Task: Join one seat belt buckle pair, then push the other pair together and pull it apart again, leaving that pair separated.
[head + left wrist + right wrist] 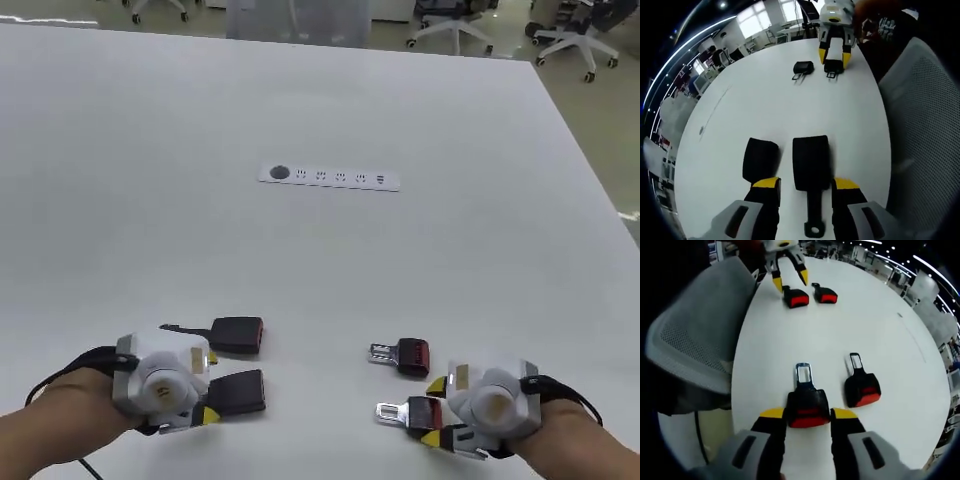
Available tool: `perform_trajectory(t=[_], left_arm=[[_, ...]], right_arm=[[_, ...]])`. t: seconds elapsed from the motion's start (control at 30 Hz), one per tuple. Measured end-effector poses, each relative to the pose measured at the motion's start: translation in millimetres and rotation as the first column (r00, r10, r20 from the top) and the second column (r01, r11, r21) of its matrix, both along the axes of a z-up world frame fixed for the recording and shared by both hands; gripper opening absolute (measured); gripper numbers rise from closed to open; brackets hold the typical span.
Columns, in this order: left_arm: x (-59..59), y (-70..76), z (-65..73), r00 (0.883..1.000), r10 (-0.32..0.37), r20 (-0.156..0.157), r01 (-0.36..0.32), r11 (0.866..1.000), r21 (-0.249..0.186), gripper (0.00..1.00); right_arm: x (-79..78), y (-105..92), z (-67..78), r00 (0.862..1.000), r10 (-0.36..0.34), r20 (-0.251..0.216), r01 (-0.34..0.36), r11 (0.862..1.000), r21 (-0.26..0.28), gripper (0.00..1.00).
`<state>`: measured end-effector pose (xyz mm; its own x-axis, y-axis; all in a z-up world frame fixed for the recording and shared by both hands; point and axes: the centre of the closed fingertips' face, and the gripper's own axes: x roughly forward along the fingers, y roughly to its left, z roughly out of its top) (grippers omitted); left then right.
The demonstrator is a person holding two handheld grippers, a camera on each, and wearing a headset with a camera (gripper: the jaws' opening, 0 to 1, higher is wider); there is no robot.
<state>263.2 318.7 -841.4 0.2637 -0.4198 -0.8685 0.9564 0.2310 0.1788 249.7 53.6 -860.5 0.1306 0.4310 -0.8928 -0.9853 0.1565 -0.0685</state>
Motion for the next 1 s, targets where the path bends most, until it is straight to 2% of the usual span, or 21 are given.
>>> perform_trajectory(t=[0.17, 0.23, 0.3, 0.37, 0.43, 0.5, 0.53, 0.57, 0.6, 0.63, 0.77, 0.87, 1.0], left_arm=[[1.6, -5.0, -4.4, 1.000, -0.016, -0.026, 0.016, 1.000, 0.001, 0.39], [0.7, -5.0, -7.7, 0.999, -0.027, -0.042, 0.028, 1.000, 0.011, 0.39], [0.3, -4.9, -10.2, 0.998, -0.037, -0.050, 0.038, 0.999, 0.019, 0.38], [-1.9, -6.1, -11.2, 0.997, -0.053, -0.059, 0.054, 0.998, 0.024, 0.37], [-5.3, -8.6, -12.4, 0.996, -0.063, -0.060, 0.065, 0.998, 0.023, 0.33], [-4.0, -8.0, -15.0, 0.996, -0.083, -0.025, 0.084, 0.996, 0.035, 0.33], [-4.7, -8.4, -15.8, 0.996, -0.090, -0.021, 0.090, 0.995, 0.036, 0.33], [-4.5, -8.6, -15.3, 0.993, -0.118, -0.002, 0.118, 0.991, 0.054, 0.33], [-4.7, -7.4, -16.4, 0.991, -0.134, 0.000, 0.134, 0.988, 0.072, 0.33], [-4.8, -9.4, -17.0, 0.990, -0.138, -0.001, 0.138, 0.988, 0.063, 0.33], [-4.1, -8.1, -16.5, 0.991, -0.131, -0.022, 0.132, 0.989, 0.069, 0.33], [-4.9, -7.5, -17.1, 0.988, -0.151, -0.027, 0.153, 0.985, 0.077, 0.32], [-9.6, -8.1, -17.5, 0.976, -0.215, -0.037, 0.218, 0.970, 0.109, 0.32]], right_arm=[[0.7, 1.8, -0.1, 1.000, -0.006, -0.017, 0.007, 1.000, 0.010, 0.36], [0.7, -0.9, -3.9, 0.999, 0.034, 0.005, -0.033, 0.999, -0.030, 0.36], [1.4, 0.5, -3.7, 1.000, 0.015, -0.011, -0.015, 1.000, -0.016, 0.36], [2.0, 1.0, -4.0, 0.998, -0.032, -0.046, 0.033, 0.999, 0.013, 0.35], [1.8, 0.6, -4.5, 0.999, -0.012, -0.041, 0.012, 1.000, 0.012, 0.35], [1.4, 0.8, -4.6, 0.999, 0.001, -0.039, -0.001, 1.000, 0.006, 0.35], [1.1, 1.1, -4.9, 0.999, 0.012, -0.038, -0.012, 1.000, 0.002, 0.35], [0.4, 1.5, -4.9, 0.999, 0.027, -0.037, -0.027, 1.000, -0.001, 0.35], [0.5, 2.2, -5.1, 0.999, 0.030, -0.041, -0.030, 1.000, 0.000, 0.35], [0.9, 1.9, -5.2, 0.999, 0.031, -0.043, -0.031, 1.000, 0.000, 0.35], [1.3, 2.5, -5.9, 0.998, 0.038, -0.056, -0.037, 0.999, 0.009, 0.35], [0.9, 2.9, -6.0, 0.998, 0.044, -0.053, -0.043, 0.999, 0.010, 0.35], [0.8, 3.4, -5.9, 0.998, 0.035, -0.058, -0.034, 0.999, 0.013, 0.35]])
